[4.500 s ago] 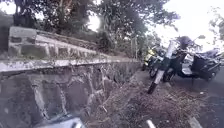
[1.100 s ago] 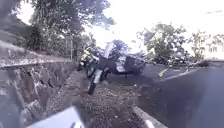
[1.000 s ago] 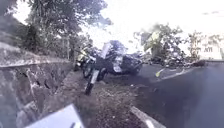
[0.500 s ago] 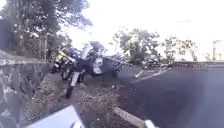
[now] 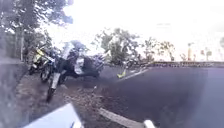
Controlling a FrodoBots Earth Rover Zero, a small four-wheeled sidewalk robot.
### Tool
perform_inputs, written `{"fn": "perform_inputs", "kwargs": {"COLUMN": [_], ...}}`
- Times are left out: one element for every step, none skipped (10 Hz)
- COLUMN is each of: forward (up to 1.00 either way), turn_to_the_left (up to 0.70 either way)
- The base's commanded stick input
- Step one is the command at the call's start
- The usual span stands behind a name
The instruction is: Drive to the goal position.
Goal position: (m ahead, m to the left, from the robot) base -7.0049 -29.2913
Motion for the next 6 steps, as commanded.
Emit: {"fn": "perform_inputs", "kwargs": {"forward": [0.00,0.00,0.00,0.00,0.00,0.00], "turn_to_the_left": [-0.50,-0.50,-0.50,-0.50,-0.50,-0.50]}}
